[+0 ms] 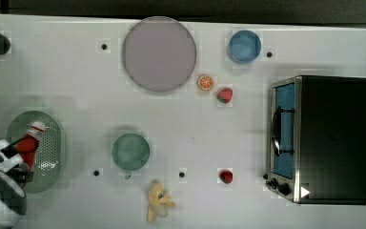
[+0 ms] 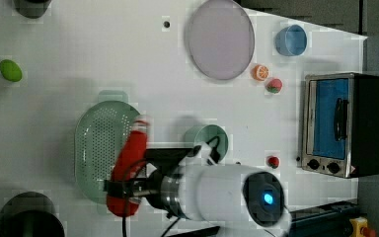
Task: Pick Ketchup from the table and place it in strainer.
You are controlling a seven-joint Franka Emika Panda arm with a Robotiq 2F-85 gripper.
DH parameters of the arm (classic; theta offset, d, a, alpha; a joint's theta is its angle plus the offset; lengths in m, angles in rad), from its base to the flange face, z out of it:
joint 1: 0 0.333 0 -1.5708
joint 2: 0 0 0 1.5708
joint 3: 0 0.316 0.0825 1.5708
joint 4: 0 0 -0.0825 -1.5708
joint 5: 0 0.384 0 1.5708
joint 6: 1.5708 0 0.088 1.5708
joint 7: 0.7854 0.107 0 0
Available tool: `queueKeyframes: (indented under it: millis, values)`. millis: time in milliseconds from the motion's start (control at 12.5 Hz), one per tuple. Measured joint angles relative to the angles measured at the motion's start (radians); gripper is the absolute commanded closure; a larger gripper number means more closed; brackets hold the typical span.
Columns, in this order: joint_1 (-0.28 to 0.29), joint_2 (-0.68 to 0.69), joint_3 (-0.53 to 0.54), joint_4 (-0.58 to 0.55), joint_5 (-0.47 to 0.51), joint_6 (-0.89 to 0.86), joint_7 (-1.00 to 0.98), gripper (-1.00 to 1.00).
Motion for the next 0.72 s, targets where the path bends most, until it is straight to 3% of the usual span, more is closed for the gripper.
queueKeyframes:
  millis: [320, 480, 720]
  values:
    - [-0.016, 0.018, -0.036, -0.014, -0.011, -0.046, 0.073, -1.0]
    - [-0.049, -0.077, -0.06, -0.014, -0.014, -0.148, 0.09, -1.0]
    - [-0.151, -0.309, -0.102, 0.016, -0.012, -0.398, 0.089, -1.0]
